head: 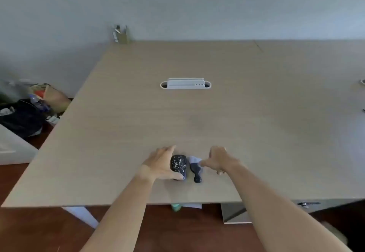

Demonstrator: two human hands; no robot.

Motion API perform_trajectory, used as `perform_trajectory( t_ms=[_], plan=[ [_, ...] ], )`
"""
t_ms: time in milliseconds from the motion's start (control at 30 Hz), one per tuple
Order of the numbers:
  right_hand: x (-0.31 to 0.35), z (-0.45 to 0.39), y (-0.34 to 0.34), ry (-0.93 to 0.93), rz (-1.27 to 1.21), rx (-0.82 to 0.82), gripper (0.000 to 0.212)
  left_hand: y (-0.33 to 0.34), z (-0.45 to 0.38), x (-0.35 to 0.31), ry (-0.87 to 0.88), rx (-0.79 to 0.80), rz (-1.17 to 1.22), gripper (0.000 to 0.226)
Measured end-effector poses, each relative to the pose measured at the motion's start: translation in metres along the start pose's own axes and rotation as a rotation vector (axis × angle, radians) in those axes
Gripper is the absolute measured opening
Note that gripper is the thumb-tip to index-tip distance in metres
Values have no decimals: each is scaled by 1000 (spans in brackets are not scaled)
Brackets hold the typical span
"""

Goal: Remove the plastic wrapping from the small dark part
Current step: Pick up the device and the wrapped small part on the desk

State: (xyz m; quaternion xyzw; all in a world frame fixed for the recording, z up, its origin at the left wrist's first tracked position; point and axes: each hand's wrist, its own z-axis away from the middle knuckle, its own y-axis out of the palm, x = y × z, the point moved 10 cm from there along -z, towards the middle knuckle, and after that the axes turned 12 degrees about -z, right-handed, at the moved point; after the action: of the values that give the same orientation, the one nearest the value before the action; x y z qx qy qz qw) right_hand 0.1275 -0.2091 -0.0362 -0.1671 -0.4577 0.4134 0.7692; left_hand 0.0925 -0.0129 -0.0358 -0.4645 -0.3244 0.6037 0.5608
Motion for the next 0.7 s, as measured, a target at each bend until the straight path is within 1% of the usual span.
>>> perform_trajectory(
  t_ms=[100, 167, 233, 300, 400, 500, 533, 600, 700],
  plan=[
    [-13, 3, 19, -47, 20, -67, 56, 26, 3, -7, 96, -69, -36, 134],
    [-18, -4, 30, -115, 30, -87, 48, 38, 5, -5, 122, -149, -12, 133],
    [-16, -18, 36, -189, 12, -87, 47, 44, 8, -4, 151, -248, 23, 127],
    [-10, -33, 35, -270, 33, -99, 36, 46, 7, 0, 175, -344, 38, 120],
    [-4, -49, 18, -341, 53, -151, 21, 47, 3, 4, 178, -425, 79, 113],
    [-2, -58, -1, -390, -80, -182, 11, 49, -2, 9, 167, -466, 109, 119],
    [-4, -60, -4, -400, -133, -164, 10, 50, -3, 11, 175, -465, 146, 121],
    [-6, -60, -4, -454, -183, -157, 15, 50, -7, 13, 189, -493, 185, 120],
    [-17, -52, 1, -517, -258, -249, 21, 54, -9, 14, 170, -535, 170, 115]
  ],
)
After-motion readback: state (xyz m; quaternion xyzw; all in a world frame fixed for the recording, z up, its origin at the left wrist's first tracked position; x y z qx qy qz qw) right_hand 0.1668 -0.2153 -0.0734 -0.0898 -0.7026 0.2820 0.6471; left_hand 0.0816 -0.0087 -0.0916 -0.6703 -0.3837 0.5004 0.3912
